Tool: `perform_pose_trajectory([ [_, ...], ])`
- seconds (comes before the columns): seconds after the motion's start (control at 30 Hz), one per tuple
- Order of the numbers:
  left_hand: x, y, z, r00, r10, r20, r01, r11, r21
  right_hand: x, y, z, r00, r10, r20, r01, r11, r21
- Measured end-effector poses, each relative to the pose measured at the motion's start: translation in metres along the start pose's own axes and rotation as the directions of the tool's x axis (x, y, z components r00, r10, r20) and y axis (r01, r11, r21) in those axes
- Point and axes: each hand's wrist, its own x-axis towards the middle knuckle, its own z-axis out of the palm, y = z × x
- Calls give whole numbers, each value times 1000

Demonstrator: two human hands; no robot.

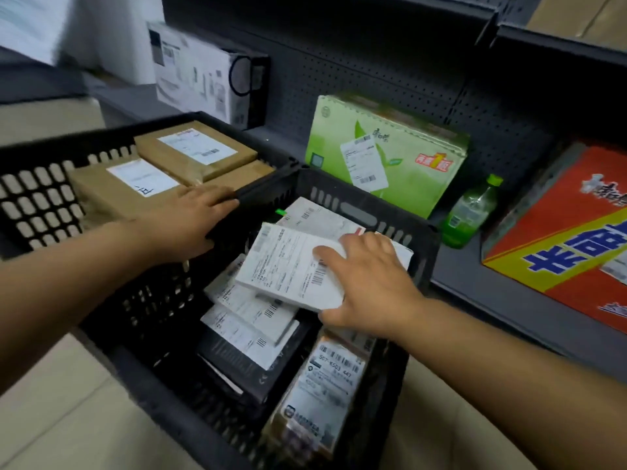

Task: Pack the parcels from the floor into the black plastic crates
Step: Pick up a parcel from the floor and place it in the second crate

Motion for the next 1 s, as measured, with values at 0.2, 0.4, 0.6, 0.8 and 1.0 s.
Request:
perform_pose_trajectory([
  [0.2,-2,-11,18,996,13,-84,-29,982,-184,38,-64,39,992,-34,121,41,998,-51],
  [0.4,1,-15,22,995,25,-96,-43,981,-190,56,-79,71,958,53,281,-8,987,-160],
  [0.6,2,-16,24,992,20,-125,-43,982,-185,65,-83,81,985,-82,152,122,952,-280],
  [0.8,4,-18,27,993,12,-119,-35,981,-193,77,-92,100,973,-154,169,182,970,-162],
  [1.0,4,-20,28,991,10,-133,-36,980,-197,80,-92,102,979,-146,145,174,964,-200],
])
